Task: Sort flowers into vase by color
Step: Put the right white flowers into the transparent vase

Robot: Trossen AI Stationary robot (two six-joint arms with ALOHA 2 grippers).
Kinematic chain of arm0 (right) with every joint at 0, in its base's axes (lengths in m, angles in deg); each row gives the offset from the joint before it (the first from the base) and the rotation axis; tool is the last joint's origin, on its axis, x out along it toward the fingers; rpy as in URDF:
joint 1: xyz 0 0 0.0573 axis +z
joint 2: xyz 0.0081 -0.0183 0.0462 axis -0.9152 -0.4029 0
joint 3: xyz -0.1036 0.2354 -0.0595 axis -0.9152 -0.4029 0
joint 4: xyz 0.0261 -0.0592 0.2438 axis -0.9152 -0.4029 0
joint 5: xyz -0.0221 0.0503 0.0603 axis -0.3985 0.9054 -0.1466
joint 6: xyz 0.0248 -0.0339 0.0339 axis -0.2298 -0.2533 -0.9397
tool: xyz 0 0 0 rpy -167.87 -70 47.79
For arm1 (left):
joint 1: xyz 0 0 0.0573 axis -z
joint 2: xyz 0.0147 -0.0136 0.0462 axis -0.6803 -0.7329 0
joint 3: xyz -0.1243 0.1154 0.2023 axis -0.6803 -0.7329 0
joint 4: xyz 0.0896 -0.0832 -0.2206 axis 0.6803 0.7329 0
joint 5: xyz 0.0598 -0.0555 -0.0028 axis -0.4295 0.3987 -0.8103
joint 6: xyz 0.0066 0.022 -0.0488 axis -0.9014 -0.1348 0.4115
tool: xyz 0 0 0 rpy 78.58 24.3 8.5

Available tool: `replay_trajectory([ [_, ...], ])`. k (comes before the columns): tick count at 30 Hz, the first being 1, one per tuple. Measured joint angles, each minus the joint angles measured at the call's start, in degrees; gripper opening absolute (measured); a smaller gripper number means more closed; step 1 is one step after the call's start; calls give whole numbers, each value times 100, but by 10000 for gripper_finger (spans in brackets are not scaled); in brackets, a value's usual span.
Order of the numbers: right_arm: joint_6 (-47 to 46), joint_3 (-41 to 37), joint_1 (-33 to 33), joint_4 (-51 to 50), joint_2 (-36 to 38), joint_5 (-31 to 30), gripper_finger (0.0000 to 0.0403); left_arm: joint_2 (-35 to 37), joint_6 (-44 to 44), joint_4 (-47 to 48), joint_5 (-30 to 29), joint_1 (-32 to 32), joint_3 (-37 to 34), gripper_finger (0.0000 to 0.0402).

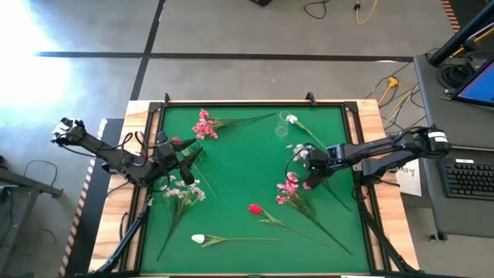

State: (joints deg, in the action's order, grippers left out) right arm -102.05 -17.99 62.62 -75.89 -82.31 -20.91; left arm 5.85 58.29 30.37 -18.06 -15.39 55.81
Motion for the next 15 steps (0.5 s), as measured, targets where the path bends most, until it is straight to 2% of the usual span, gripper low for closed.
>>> replay_trajectory([
  [15,-140,104,-1,117,-17,-30,131,0,-1,108,6,0,0,168],
])
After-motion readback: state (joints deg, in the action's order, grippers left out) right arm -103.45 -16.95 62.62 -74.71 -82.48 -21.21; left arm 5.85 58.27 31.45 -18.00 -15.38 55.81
